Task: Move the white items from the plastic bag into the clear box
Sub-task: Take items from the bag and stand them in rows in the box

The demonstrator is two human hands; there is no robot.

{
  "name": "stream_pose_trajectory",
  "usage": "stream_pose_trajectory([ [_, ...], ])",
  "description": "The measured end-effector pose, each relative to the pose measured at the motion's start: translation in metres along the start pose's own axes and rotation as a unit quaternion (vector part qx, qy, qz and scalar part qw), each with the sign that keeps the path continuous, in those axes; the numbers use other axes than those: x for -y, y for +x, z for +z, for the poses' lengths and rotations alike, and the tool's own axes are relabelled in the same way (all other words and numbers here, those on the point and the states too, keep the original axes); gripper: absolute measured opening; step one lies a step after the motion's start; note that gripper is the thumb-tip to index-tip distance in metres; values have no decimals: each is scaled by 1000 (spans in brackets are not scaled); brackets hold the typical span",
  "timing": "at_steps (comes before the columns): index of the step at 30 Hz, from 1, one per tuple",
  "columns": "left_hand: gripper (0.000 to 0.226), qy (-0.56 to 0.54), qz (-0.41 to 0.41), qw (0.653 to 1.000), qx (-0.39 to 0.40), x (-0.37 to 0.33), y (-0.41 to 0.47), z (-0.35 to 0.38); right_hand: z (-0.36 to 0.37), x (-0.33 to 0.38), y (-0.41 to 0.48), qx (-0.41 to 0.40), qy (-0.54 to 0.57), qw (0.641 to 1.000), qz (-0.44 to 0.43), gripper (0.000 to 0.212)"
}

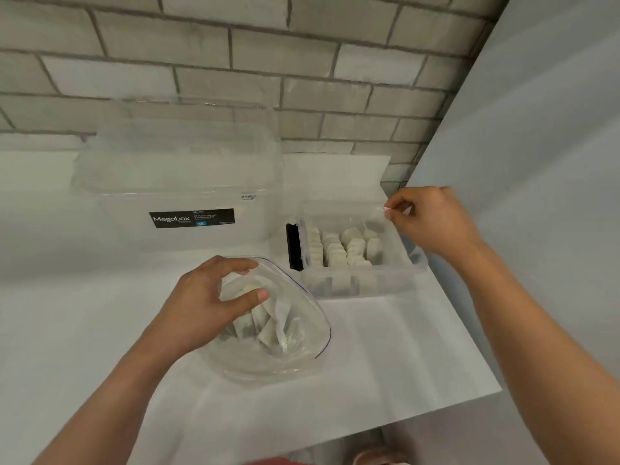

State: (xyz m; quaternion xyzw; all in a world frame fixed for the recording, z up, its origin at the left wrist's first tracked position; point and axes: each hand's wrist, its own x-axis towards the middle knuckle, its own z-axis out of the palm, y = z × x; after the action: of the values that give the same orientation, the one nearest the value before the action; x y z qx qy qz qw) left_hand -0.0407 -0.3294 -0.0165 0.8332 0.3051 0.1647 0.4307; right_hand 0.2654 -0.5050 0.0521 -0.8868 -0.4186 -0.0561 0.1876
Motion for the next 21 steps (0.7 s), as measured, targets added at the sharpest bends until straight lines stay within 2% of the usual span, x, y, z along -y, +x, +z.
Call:
stream_pose_trajectory([
  [3,38,5,-3,1000,0,-1,-2,0,28,-27,23,101,-98,990,-14,14],
  [5,38,-9,-14,1000,-9,-1,-3,-2,47,-38,30,183,-199,962,-47,20],
  [7,37,-25,-26,999,-24,0,-3,-5,62,-42,33,220,-280,931,-83,19],
  [12,37,-35,-47,997,-49,0,0,-7,90,-42,44,224,-388,885,-126,17],
  [18,27,-9,-39,998,-48,4,2,-3,109,-54,52,205,-431,870,-128,13],
  [21,32,12,-27,998,-49,11,3,-3,113,-58,53,185,-444,868,-123,12],
])
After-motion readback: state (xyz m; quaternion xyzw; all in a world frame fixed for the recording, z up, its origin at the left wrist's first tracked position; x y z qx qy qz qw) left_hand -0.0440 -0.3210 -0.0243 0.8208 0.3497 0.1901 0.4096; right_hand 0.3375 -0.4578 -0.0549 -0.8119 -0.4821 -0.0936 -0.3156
